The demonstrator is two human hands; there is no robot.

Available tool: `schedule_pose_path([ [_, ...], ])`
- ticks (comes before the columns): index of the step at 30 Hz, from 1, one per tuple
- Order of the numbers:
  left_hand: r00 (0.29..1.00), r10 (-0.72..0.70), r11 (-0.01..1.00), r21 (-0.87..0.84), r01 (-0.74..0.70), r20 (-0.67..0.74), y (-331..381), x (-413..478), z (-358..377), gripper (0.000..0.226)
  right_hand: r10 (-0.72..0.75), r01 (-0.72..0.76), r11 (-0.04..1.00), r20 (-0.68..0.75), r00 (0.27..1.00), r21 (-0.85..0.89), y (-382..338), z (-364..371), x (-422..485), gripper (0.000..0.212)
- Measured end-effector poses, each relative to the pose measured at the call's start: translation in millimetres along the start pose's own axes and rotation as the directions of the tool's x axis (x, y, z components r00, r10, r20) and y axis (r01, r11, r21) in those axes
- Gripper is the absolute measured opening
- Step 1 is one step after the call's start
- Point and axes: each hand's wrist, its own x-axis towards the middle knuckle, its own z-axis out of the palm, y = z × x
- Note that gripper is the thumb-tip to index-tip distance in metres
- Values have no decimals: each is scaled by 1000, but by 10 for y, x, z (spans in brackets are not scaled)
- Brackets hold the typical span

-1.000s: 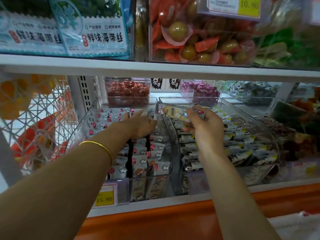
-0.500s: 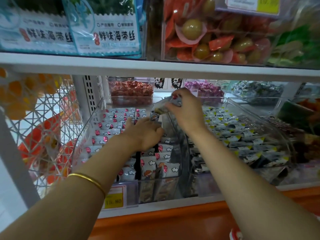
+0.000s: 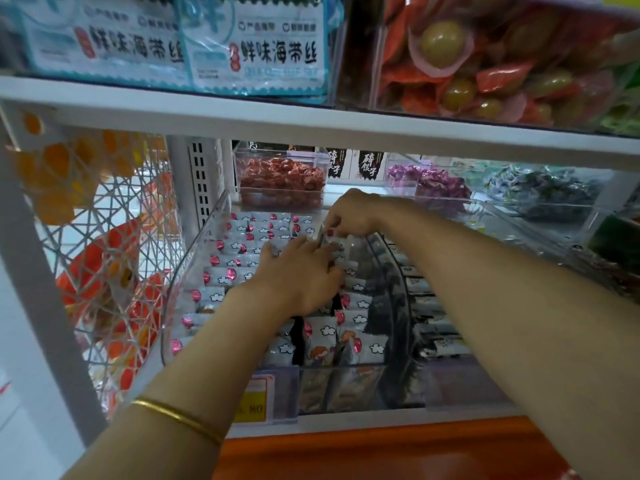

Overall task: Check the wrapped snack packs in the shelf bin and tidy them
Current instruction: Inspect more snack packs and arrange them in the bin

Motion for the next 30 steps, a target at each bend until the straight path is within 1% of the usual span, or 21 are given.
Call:
schedule_pose_path([
  [2, 1000, -6, 1000, -15, 7, 7, -13, 6, 1, 54, 12, -11, 1000, 59, 998, -2, -12, -4, 32, 45],
  [3, 1000, -6, 1000, -25, 6, 6, -19, 8, 5, 54, 11, -12, 1000, 72, 997, 9, -9, -3, 51, 48],
  [4, 1000, -5, 999, -35, 5, 3, -22, 11, 8, 54, 11, -12, 1000, 64, 998, 23, -5, 2, 60, 46],
  [5, 1000, -4, 999, -44, 4, 0, -23, 13, 9, 54, 8, -9, 999, 31, 999, 37, 12, 13, 66, 41],
  [7, 1000, -7, 999, -51, 7, -3, -25, 15, 0, 53, 52, -38, 991, -107, 993, 131, 62, 44, 62, 33],
  [9, 1000, -14, 998, -54, 14, -9, -26, 15, -27, 51, 134, -69, 969, -269, 954, 236, 90, 46, 66, 32],
  [10, 1000, -19, 998, -58, 18, -11, -24, 12, -43, 49, 158, -80, 967, -323, 933, 243, 82, 40, 85, 32],
  [12, 1000, -27, 998, -58, 26, -12, -13, -1, -66, 44, 180, -116, 974, -351, 919, 196, 38, 40, 145, 32],
  [14, 1000, -22, 999, -46, 22, -15, -13, -14, -68, 42, 220, -189, 974, -339, 915, 123, -18, 80, 215, 28],
  [16, 1000, -15, 999, -35, 14, -21, -20, -26, -59, 43, 244, -259, 966, -322, 915, -4, -57, 130, 276, 23],
  [18, 1000, -14, 1000, -19, 13, -23, -28, -31, -49, 44, 237, -285, 949, -291, 927, -133, -73, 155, 310, 19],
  [20, 1000, -23, 1000, -2, 23, -17, -28, -34, -48, 46, 232, -287, 940, -275, 933, -181, -68, 159, 328, 17],
  [23, 1000, -23, 1000, -4, 23, -19, -19, -54, -58, 45, 209, -267, 948, -295, 932, -171, -47, 161, 325, 16],
  [26, 999, -18, 1000, -21, 17, -30, -31, -107, -101, 46, 206, -248, 965, -343, 917, -82, -45, 123, 262, 16],
  [28, 998, -35, 999, -9, 34, -48, -48, -160, -151, 44, 229, -258, 966, -418, 879, -13, -49, 55, 173, 18],
  [30, 993, -54, 998, 3, 55, -105, -51, -231, -203, 34, 243, -268, 963, -524, 816, 29, -74, -5, 27, 20],
])
